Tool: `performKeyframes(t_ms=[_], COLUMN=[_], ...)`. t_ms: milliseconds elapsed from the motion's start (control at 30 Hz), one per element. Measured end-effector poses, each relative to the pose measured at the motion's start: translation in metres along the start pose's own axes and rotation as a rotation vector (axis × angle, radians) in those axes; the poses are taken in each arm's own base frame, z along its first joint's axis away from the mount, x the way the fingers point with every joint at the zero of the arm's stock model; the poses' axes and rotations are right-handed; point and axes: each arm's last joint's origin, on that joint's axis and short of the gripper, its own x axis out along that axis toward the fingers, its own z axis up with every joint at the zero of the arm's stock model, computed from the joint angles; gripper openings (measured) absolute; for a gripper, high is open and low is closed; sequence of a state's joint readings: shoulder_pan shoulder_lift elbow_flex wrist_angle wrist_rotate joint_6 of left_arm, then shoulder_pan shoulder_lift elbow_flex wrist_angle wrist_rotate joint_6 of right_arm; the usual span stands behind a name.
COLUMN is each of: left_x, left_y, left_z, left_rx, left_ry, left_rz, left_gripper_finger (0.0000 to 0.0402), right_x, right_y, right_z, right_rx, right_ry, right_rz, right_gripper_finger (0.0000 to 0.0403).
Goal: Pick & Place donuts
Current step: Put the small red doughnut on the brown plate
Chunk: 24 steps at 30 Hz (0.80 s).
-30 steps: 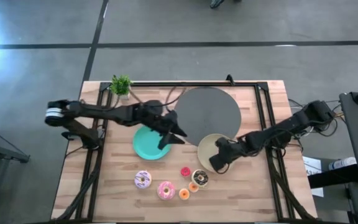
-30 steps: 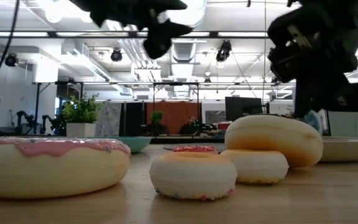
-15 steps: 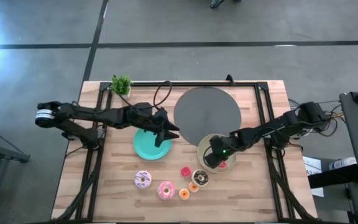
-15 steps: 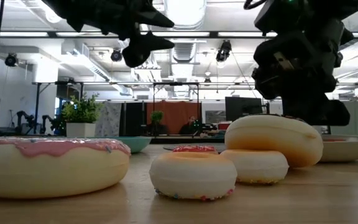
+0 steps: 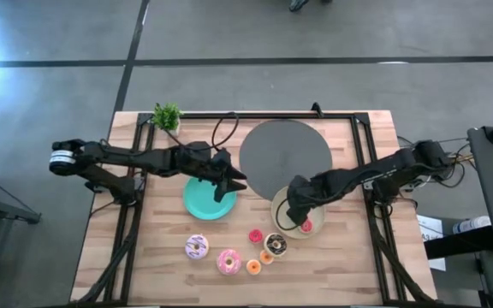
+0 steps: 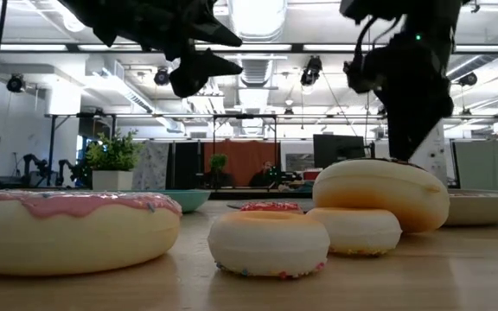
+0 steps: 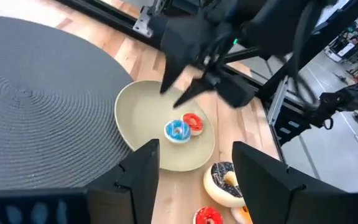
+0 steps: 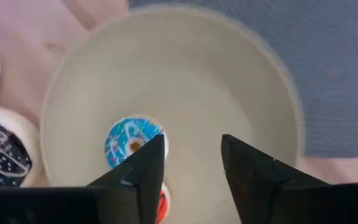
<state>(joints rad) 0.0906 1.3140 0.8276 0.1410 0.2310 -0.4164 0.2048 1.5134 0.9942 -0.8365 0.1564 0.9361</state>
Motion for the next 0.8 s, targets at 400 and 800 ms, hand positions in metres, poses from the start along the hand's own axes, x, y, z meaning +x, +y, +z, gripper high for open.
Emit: performKeyframes(t_ms=[400,800], left_x=[0.040,0.100], left_y=[0.009,-0.032], left_z=[-0.043,-0.086], left_rx=[-0.041,0.052], left_ry=[0.356,0.511], left_rz=[0.005,0.089], left_gripper_finger=[0.0176,0.0176], right_x=[-0.050,-0.080], right_y=[0.040,0.047], right_z=[-0.018,-0.059], right_rx=[-0.341,-0.214], right_ry=[-0.097,-0.176], right_rz=[0.120,-0.034], right_gripper_finger=[0.0178,0.0178])
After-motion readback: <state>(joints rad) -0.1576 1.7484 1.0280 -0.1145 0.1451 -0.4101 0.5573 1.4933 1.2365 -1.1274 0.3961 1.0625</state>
